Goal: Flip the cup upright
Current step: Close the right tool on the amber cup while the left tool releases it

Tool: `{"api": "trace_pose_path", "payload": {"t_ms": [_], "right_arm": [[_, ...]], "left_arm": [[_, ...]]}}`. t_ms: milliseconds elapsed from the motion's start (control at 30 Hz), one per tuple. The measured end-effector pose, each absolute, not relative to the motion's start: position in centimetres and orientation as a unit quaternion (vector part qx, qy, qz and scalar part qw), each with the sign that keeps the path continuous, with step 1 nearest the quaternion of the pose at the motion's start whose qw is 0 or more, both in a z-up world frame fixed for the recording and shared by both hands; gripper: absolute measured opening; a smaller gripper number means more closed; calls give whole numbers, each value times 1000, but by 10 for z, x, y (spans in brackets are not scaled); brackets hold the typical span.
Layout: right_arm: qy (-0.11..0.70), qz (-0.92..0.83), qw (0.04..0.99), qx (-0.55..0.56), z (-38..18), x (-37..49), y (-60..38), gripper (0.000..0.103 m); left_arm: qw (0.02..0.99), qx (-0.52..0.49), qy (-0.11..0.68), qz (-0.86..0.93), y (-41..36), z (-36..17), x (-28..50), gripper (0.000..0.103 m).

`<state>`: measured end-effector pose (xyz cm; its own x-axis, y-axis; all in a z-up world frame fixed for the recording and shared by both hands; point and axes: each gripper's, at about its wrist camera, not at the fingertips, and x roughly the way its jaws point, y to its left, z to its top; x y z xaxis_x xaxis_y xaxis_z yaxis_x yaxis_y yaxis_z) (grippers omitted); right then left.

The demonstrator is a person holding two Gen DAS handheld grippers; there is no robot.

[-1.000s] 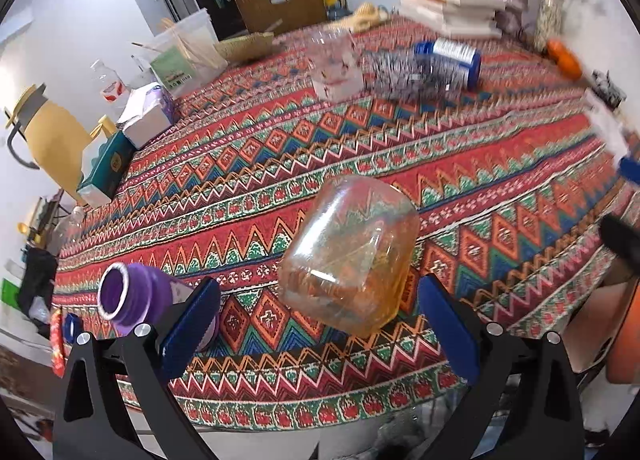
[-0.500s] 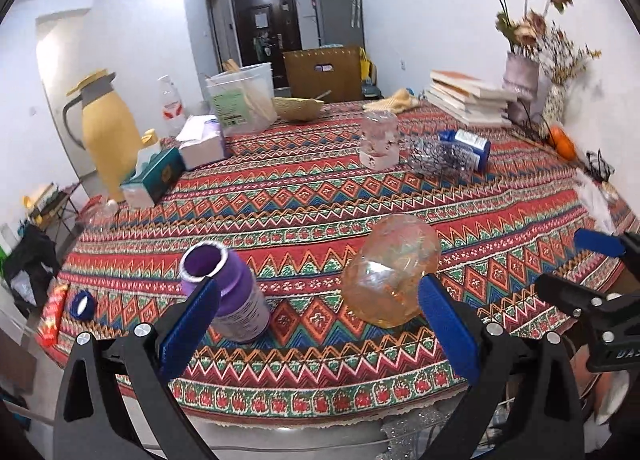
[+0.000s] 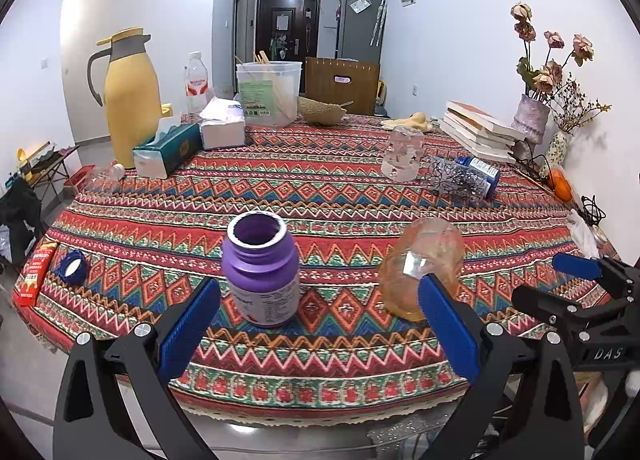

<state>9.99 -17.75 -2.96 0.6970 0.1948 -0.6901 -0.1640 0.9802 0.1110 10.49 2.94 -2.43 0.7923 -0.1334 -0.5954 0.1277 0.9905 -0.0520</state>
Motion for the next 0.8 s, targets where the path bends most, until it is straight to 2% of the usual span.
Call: {"api": "trace_pose_path", "payload": {"t_ms": [800], "right_arm": [[437,79,896,16,-37,148,-130,95]], "left_arm": [[955,-2,291,-62,77,-30,126,96]]}}
